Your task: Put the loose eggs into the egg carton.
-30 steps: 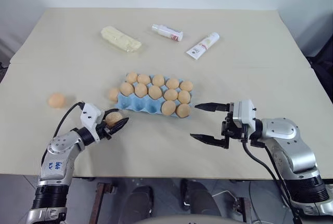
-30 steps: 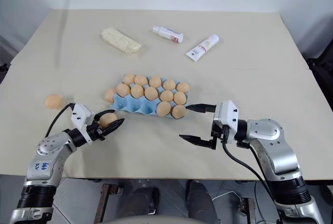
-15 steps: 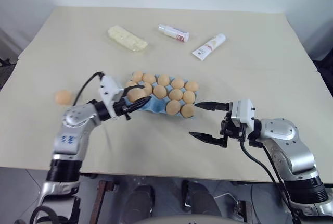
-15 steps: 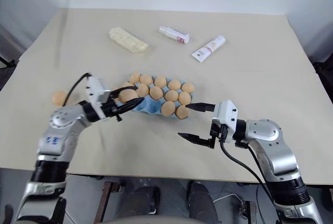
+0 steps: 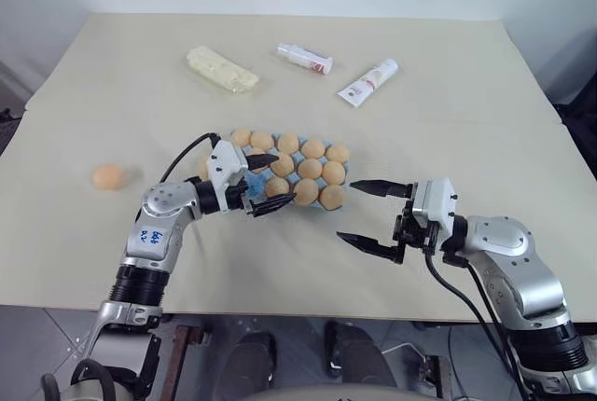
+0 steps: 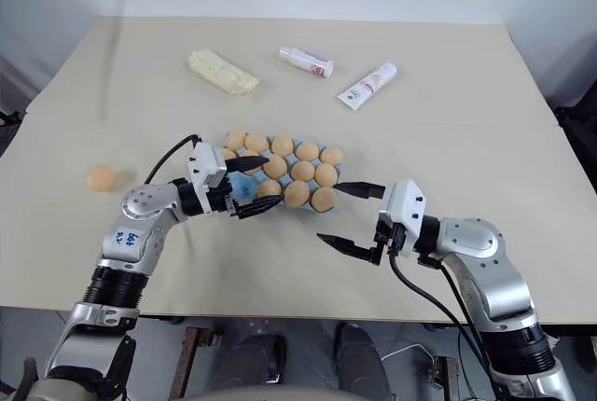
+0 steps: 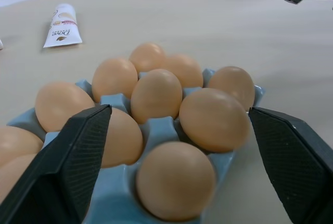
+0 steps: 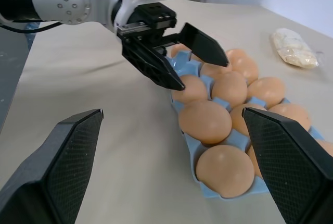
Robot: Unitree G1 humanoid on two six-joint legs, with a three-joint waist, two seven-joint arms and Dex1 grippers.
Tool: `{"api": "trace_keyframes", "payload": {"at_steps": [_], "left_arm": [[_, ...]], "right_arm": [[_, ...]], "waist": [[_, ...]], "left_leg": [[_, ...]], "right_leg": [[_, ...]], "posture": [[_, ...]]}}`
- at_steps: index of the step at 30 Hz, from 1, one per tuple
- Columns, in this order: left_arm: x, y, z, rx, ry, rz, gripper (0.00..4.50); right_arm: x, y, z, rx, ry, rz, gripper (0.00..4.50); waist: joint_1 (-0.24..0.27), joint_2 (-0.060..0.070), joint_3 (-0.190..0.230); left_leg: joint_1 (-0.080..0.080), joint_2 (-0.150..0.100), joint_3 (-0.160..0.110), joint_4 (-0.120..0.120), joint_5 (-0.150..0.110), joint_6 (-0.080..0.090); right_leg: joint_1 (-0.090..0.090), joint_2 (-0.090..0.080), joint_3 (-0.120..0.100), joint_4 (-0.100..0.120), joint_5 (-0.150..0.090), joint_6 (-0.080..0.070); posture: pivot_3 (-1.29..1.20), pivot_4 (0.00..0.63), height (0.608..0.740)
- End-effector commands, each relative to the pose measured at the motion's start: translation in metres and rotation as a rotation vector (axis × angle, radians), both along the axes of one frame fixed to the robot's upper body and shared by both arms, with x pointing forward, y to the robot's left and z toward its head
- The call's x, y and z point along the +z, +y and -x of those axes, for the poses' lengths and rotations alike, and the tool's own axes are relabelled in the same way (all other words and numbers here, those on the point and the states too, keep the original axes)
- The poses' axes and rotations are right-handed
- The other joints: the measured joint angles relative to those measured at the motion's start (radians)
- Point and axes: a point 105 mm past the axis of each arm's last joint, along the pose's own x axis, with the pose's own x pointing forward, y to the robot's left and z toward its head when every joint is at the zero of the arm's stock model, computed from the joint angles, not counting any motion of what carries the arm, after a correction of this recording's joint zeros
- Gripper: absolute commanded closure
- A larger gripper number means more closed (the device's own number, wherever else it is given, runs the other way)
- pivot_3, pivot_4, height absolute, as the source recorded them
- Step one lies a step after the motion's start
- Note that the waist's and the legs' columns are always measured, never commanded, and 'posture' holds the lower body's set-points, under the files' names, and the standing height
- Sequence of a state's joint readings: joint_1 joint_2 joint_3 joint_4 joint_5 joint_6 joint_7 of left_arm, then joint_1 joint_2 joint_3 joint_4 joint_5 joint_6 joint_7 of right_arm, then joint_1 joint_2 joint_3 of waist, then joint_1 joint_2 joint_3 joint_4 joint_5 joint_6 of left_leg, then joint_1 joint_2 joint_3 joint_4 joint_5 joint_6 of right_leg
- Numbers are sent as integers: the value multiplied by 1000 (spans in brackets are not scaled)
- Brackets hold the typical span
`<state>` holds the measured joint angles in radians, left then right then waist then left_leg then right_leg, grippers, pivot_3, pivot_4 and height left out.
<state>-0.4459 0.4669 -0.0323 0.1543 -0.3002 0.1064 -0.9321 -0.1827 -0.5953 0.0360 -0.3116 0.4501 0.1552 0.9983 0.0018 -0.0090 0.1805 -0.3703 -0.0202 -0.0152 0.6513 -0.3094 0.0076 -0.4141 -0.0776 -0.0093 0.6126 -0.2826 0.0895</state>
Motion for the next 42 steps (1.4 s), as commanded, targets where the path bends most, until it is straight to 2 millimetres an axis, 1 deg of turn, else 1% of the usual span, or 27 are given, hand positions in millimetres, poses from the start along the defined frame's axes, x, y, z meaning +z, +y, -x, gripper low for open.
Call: {"api": "trace_keyframes", "payload": {"at_steps": [1, 2, 3, 5, 8, 9, 11, 13, 15, 18, 19, 20, 22, 26, 29, 31, 36, 39, 42], "left_arm": [[21, 32, 9, 66, -102, -15, 161], [23, 46, 13, 103, -111, -27, 161], [24, 55, 15, 126, -116, -35, 161], [25, 84, 24, 211, -124, -53, 161], [28, 108, 31, 297, -133, -46, 161], [25, 123, 38, 351, -117, -40, 72], [19, 149, 50, 463, -107, -39, 72], [15, 161, 57, 530, -102, -29, 72], [13, 166, 61, 559, -94, -19, 72], [-2, 183, 72, 672, -35, 19, 72], [-6, 184, 73, 694, -27, 20, 72], [-8, 180, 72, 690, -10, 35, 72], [-8, 175, 65, 690, -8, 37, 72], [-2, 163, 38, 696, 23, 77, 72], [4, 145, 16, 648, 57, 93, 72], [6, 137, 2, 635, 86, 90, 72], [2, 123, -28, 642, 170, 74, 72], [5, 118, -40, 652, 163, 63, 72], [2, 112, -49, 651, 188, 45, 72]], "right_arm": [[9, 4, 3, 24, -35, -14, 0], [9, 4, 2, 27, -34, -13, 0], [9, 4, 2, 29, -33, -13, 0], [8, 5, 1, 44, -29, -8, 0], [7, 4, 1, 54, -27, -7, 0], [7, 5, -1, 60, -28, -8, 0], [7, 7, -3, 73, -31, -9, 0], [8, 8, -4, 81, -32, -11, 0], [8, 9, -4, 85, -33, -13, 0], [8, 12, -6, 103, -37, -11, 0], [8, 13, -6, 106, -39, -11, 0], [9, 12, -7, 107, -41, -10, 0], [9, 12, -8, 106, -42, -8, 0], [9, 11, -9, 103, -48, 0, 0], [9, 10, -9, 97, -52, 2, 0], [9, 9, -9, 92, -55, 4, 0], [8, 10, -8, 74, -61, -3, 0], [8, 10, -7, 65, -61, -8, 0], [8, 10, -6, 53, -60, -18, 0]], "waist": [[-7, 0, 0], [-8, 0, 0], [-8, 0, 0], [-5, 0, 0], [-4, 0, 0], [-2, 0, 0], [-3, 0, 0], [-4, 0, 0], [-3, 0, 0], [-3, 0, 0], [-3, 0, 0], [-3, 0, 0], [0, 0, 0], [9, 0, 0], [10, 0, 0], [9, 0, 0], [-3, 0, 0], [-4, 0, 0], [-2, 0, 0]], "left_leg": [[0, 0, 0, 0, 0, 0], [0, 1, 0, -1, 0, 0], [0, 1, 0, -1, 0, 0], [0, 1, -1, -1, 0, 0], [0, 1, -1, -1, -1, 1], [0, 1, -1, -1, -1, 1], [0, 1, -1, -1, -1, 2], [0, 1, -1, -2, -1, 2], [0, 1, -1, -3, -2, 2], [0, 1, -1, -2, -1, 2], [0, 1, -1, -3, -2, 2], [0, 1, -1, -2, -2, 3], [0, 1, -1, -2, -2, 3], [0, 1, -2, -1, -1, 2], [0, 0, -2, -1, -1, 2], [0, 0, -1, -1, -1, 2], [-1, 0, -1, -2, -1, 1], [-1, 0, -1, -2, -1, 0], [-1, 0, -1, -1, -1, 0]], "right_leg": [[0, 0, 0, 0, 0, 0], [0, 0, 0, 0, 0, 0], [-1, 0, 0, 0, 0, 0], [0, 0, 0, 0, 0, -1], [0, -1, 0, -1, 0, -1], [0, -2, 0, -1, 0, -1], [1, -3, 0, -2, 0, -1], [0, -3, 0, -3, -1, -1], [0, -2, 0, -4, -1, -2], [0, -3, -1, -4, -1, -2], [1, -3, 0, -4, -1, -2], [1, -3, 0, -4, -1, -2], [1, -3, 0, -4, -1, -2], [1, -3, -1, -2, -1, -2], [1, -3, -1, -2, 0, -2], [1, -3, -1, -2, 0, -1], [0, -1, -1, -2, 0, -1], [0, 0, -2, -1, 0, -1], [0, 0, -2, -2, 0, -1]], "posture": [[0, 150, 740], [0, 150, 740], [0, 150, 740], [0, 150, 740], [0, 150, 740], [0, 150, 740], [0, 150, 740], [0, 150, 740], [0, 150, 740], [0, 150, 740], [0, 150, 740], [0, 150, 740], [0, 150, 740], [0, 150, 740], [0, 150, 740], [0, 150, 740], [0, 150, 740], [0, 150, 740], [0, 150, 740]]}}
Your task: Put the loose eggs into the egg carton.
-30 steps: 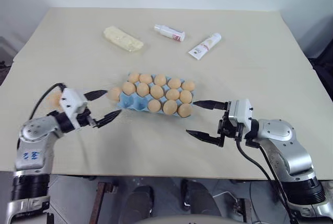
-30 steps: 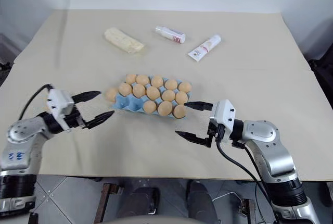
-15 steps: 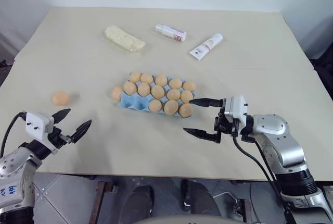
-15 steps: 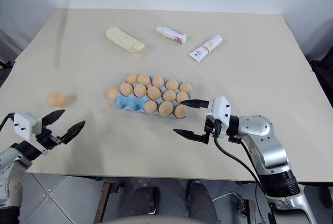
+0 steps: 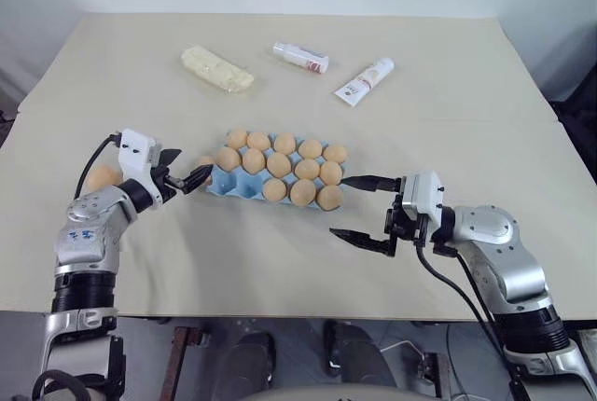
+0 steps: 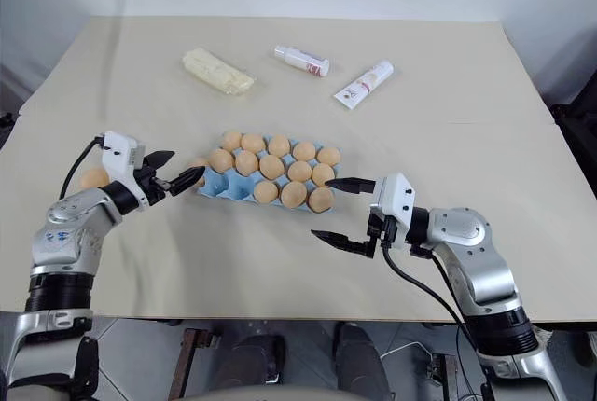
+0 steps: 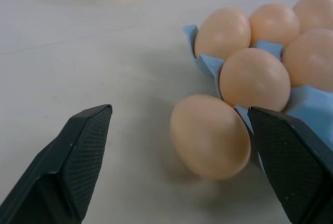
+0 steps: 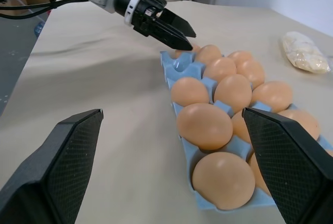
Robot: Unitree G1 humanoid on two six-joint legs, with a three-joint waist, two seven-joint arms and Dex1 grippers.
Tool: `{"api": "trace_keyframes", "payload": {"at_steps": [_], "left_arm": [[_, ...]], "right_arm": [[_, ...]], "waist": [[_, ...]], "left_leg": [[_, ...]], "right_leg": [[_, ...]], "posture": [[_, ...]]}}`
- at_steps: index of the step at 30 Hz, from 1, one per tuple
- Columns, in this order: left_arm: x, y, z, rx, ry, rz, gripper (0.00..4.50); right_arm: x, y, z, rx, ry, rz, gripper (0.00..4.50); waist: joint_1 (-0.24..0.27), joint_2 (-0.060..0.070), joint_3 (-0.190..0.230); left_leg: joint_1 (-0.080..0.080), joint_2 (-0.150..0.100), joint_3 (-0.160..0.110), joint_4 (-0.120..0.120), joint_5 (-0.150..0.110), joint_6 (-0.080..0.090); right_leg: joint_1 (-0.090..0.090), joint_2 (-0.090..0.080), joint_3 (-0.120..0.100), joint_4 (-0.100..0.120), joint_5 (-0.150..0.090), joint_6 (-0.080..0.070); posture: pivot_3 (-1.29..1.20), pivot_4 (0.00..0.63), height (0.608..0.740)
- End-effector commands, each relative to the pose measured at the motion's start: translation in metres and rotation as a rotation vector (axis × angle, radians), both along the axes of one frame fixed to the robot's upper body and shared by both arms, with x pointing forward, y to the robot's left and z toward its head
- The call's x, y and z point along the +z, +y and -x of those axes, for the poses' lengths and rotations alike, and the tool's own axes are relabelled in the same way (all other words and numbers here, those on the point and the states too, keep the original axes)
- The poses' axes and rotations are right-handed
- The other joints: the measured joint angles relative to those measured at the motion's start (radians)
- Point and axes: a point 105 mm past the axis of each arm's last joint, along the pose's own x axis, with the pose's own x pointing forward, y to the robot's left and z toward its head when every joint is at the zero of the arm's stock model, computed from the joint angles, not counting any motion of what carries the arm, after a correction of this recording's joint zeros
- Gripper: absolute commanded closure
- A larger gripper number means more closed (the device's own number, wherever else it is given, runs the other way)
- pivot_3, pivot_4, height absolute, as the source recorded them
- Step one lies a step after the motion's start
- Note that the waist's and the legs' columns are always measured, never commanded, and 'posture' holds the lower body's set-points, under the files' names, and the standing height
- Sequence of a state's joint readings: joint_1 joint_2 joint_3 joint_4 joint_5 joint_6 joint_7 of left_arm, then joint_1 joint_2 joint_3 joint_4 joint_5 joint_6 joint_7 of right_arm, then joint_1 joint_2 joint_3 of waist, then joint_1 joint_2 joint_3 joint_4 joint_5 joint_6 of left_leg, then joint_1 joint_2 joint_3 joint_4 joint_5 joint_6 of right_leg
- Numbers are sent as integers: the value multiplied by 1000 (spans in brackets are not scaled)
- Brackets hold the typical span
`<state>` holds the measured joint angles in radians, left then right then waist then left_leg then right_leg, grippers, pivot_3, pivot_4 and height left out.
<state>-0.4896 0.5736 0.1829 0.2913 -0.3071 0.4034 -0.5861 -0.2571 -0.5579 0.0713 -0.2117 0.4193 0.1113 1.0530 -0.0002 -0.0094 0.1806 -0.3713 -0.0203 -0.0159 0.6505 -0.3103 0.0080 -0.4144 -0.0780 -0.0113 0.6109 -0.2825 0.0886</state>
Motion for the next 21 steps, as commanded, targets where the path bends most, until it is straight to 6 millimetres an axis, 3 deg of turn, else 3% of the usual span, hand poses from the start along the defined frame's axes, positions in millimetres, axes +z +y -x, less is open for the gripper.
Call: {"api": "trace_keyframes", "payload": {"at_steps": [1, 11, 17, 21], "left_arm": [[3, 0, -8, 21, 9, -16, 72], [-5, 20, -4, 78, 51, -48, 72], [-11, 16, -6, 78, 63, -42, 72], [-12, 14, -8, 76, 50, -42, 926]], "right_arm": [[11, 2, 5, 1, -50, -26, 0], [12, 2, 6, -16, -53, -36, 0], [12, 3, 5, -14, -50, -37, 0], [12, 3, 4, -12, -50, -36, 0]], "waist": [[0, 0, 0], [-1, 0, 0], [2, 0, 0], [2, 0, 0]], "left_leg": [[0, 0, 0, 0, 0, 0], [1, 0, 0, 0, 1, -1], [1, 0, 0, 1, 1, -1], [1, 0, 0, 1, 1, -1]], "right_leg": [[0, 0, 0, 0, 0, 0], [0, 0, 1, 2, 0, 0], [0, 0, 1, 2, 0, 0], [0, -1, 0, 2, 0, 0]], "posture": [[0, 150, 740], [0, 150, 740], [0, 150, 740], [0, 150, 740]]}}
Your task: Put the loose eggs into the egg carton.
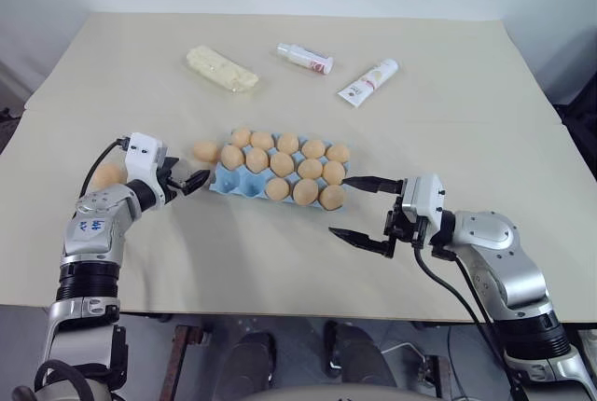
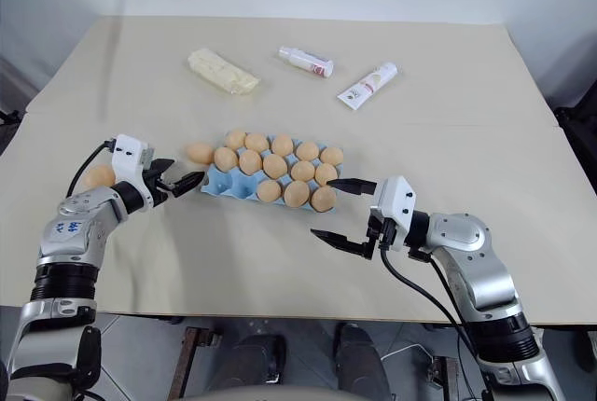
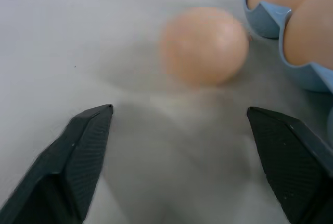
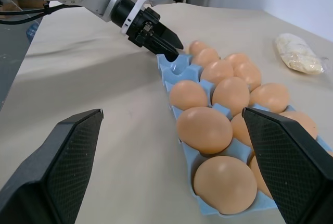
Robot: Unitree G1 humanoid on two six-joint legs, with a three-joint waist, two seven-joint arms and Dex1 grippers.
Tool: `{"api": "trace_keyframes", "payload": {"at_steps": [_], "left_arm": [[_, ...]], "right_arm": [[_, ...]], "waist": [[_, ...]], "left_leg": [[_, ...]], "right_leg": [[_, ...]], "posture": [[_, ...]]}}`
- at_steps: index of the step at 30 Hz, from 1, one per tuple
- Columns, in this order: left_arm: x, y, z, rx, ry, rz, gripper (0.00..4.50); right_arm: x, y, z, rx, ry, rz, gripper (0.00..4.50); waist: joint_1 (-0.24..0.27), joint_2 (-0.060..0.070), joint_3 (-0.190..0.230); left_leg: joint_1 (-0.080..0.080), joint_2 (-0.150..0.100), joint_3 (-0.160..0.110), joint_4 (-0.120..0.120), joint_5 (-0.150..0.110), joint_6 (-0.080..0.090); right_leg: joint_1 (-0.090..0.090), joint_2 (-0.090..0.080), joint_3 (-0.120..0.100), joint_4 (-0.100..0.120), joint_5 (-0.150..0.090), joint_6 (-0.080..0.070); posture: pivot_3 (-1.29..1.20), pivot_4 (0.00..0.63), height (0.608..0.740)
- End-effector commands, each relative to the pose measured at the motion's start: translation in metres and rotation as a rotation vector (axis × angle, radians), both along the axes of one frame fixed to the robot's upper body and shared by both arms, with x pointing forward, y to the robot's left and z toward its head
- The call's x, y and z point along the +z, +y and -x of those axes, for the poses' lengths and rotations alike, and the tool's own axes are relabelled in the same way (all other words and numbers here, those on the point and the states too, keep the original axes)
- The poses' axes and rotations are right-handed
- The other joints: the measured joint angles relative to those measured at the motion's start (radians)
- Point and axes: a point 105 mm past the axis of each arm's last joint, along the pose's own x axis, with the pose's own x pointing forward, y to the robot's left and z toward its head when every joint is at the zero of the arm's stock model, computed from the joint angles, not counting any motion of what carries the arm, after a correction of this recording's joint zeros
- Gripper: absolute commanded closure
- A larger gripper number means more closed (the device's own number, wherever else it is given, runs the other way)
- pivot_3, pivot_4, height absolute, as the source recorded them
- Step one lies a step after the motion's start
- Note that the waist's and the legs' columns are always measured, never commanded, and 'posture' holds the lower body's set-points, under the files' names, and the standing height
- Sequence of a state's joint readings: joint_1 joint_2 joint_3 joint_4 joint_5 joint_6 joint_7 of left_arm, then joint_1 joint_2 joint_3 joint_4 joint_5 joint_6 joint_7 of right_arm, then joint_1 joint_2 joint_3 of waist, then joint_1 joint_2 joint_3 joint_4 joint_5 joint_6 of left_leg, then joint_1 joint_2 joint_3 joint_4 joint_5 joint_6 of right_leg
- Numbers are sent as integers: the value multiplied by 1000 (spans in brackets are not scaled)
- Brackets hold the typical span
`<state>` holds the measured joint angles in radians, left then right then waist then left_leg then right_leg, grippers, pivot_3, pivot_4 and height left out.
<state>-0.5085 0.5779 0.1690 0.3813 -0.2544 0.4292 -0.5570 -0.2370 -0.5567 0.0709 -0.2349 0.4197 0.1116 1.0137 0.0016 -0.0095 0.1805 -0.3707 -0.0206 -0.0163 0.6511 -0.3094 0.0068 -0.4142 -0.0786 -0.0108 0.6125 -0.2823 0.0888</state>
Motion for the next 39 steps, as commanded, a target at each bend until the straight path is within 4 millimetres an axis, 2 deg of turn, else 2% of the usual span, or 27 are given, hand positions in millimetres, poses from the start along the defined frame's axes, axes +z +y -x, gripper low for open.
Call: {"api": "trace_keyframes", "payload": {"at_steps": [1, 4, 7, 10, 15, 17, 22, 25, 32, 39], "left_arm": [[9, 1, -4, 5, -48, -13, 1237], [6, 5, -2, 2, -54, -28, 2178], [4, 10, 7, -17, -61, -39, 2178], [7, 17, 20, -3, -81, -19, 1604], [27, 22, 37, -14, -194, -2, 117], [36, 22, 37, 2, -250, 1, 50], [45, 2, 18, -17, -281, 43, 50], [47, -11, -2, -22, -281, 49, 50], [48, -28, -46, -8, -241, 38, 50], [33, -32, -61, -5, -185, -9, 50]], "right_arm": [[12, 3, 3, 18, -46, -21, 0], [11, 4, 3, 21, -45, -22, 0], [11, 5, 3, 22, -45, -23, 0], [10, 4, 3, 20, -43, -22, 0], [8, 3, 4, 15, -35, -23, 0], [8, 3, 4, 17, -31, -23, 0], [7, 5, 5, 36, -25, -20, 0], [8, 5, 4, 40, -30, -16, 0], [9, 7, 2, 34, -36, -20, 0], [10, 5, 1, 10, -43, -25, 0]], "waist": [[0, 0, 0], [-2, 0, 0], [-4, 0, 0], [-7, 0, 0], [-4, 0, 0], [1, 0, 0], [15, 0, 0], [18, 0, 0], [20, -1, 0], [18, -1, 0]], "left_leg": [[0, 0, 0, 0, 0, 0], [0, 0, 0, 0, 0, 0], [0, 0, 0, 0, 0, 0], [0, 1, 1, -1, 0, 0], [0, 1, 0, -1, 0, 0], [0, 1, 0, -1, 0, 0], [0, 0, 0, 1, 0, 1], [0, 0, 0, 0, 0, 1], [-1, -1, 1, 1, 2, -2], [-1, -1, 4, 1, 2, -3]], "right_leg": [[0, 0, 0, 0, 0, 0], [0, 0, 0, 0, 0, 0], [0, 0, 0, 0, 0, 0], [0, 0, 1, 0, 0, 0], [0, -1, 1, -1, 0, 0], [0, -1, 1, -1, 0, 0], [1, -1, 0, 0, 0, 0], [0, -1, 0, 0, 0, 0], [0, 2, -3, 0, 1, 1], [0, 2, -7, 1, 2, 3]], "posture": [[0, 150, 740], [0, 150, 740], [0, 150, 740], [0, 150, 740], [0, 150, 740], [0, 150, 740], [0, 150, 740], [0, 150, 740], [0, 150, 740], [0, 150, 740]]}}
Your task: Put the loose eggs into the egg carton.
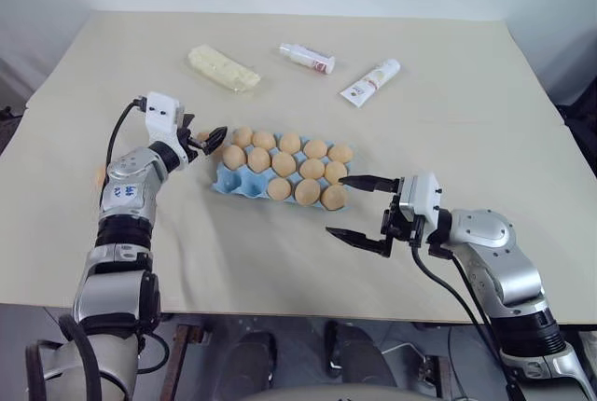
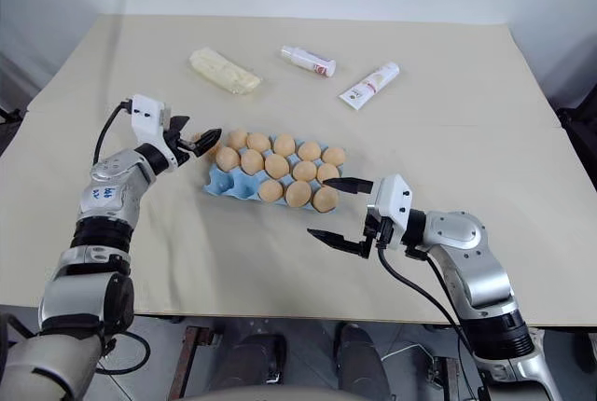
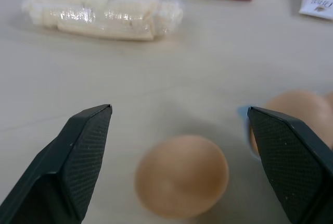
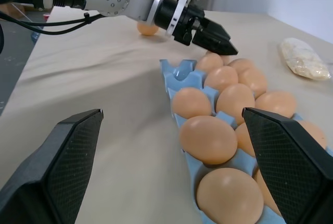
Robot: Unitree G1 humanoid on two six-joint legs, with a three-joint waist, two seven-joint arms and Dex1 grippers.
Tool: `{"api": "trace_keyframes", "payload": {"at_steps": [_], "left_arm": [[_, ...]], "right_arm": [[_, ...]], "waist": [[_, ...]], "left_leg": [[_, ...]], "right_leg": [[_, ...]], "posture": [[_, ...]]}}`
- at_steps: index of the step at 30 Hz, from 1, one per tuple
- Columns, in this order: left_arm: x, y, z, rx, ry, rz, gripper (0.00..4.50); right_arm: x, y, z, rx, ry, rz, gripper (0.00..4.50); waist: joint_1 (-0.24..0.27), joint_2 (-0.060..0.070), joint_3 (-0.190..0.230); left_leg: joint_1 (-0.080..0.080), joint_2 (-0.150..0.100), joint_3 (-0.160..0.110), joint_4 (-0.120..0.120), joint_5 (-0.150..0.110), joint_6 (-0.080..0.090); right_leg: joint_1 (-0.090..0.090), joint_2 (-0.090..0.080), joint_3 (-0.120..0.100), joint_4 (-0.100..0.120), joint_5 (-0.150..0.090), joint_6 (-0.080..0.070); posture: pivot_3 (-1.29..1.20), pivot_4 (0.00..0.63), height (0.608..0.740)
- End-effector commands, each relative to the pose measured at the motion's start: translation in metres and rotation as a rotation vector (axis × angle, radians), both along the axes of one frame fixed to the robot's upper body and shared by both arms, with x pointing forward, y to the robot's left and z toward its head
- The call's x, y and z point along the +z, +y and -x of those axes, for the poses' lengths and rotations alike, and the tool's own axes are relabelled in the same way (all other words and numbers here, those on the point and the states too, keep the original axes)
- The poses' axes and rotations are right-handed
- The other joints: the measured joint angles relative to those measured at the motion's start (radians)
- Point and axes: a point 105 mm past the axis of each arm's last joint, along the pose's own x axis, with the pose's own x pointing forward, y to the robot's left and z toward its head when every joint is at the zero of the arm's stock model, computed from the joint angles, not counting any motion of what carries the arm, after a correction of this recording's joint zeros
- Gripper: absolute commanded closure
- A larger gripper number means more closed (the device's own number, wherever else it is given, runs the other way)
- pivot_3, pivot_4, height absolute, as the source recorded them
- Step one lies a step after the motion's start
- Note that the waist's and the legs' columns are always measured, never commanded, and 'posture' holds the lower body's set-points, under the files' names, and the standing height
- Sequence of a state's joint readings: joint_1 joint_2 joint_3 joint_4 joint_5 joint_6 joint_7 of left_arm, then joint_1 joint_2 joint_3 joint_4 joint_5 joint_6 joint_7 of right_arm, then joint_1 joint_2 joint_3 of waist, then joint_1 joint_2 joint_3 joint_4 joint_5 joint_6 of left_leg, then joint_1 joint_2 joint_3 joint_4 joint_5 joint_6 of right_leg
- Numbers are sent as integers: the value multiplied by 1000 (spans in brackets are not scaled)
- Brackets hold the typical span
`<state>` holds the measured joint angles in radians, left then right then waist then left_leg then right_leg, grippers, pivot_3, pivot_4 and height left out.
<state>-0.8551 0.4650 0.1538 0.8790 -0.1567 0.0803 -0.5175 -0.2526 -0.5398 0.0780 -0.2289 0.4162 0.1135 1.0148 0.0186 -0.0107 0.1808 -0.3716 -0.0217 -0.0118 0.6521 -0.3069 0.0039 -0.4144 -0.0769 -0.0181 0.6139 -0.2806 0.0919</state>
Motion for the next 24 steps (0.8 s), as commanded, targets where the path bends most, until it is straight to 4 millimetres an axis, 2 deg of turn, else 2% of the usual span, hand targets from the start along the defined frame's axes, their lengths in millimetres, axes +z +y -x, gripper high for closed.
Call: {"api": "trace_keyframes", "payload": {"at_steps": [1, 9, 12, 18, 23, 24], "left_arm": [[-2, -3, -4, -6, 2, -39, 50], [-15, -3, -3, -16, 51, -29, 50], [-15, -3, -4, -7, 44, -27, 623], [-15, -3, -6, 7, 31, -24, 2494], [-23, -1, -1, 10, 46, -27, 2494], [-24, -1, 1, 2, 44, -26, 2316]], "right_arm": [[9, 0, 3, -4, -39, -14, 0], [9, -3, 4, -21, -43, -15, 0], [8, -3, 4, -23, -41, -15, 0], [7, -3, 6, -20, -39, -16, 0], [6, -4, 7, -20, -38, -14, 0], [6, -4, 7, -22, -37, -15, 0]], "waist": [[2, 0, 0], [4, -2, 1], [4, -2, 1], [4, -2, 1], [3, -2, 1], [2, -2, 1]], "left_leg": [[0, 0, 0, 0, 0, 0], [-1, 0, 0, 0, 0, 0], [-1, 0, 0, 1, 0, 0], [0, 0, 0, 2, 0, 0], [0, 0, 0, 3, 0, 0], [0, 0, 0, 3, 0, 0]], "right_leg": [[0, 0, 0, 0, 0, 0], [0, 0, 0, 0, 0, 0], [0, 0, 0, 0, 0, 0], [0, 0, 0, 2, 0, 0], [0, 0, 0, 3, 0, 0], [0, 0, 0, 4, 0, 0]], "posture": [[0, 150, 740], [0, 150, 740], [0, 150, 740], [0, 150, 740], [0, 150, 740], [0, 150, 740]]}}
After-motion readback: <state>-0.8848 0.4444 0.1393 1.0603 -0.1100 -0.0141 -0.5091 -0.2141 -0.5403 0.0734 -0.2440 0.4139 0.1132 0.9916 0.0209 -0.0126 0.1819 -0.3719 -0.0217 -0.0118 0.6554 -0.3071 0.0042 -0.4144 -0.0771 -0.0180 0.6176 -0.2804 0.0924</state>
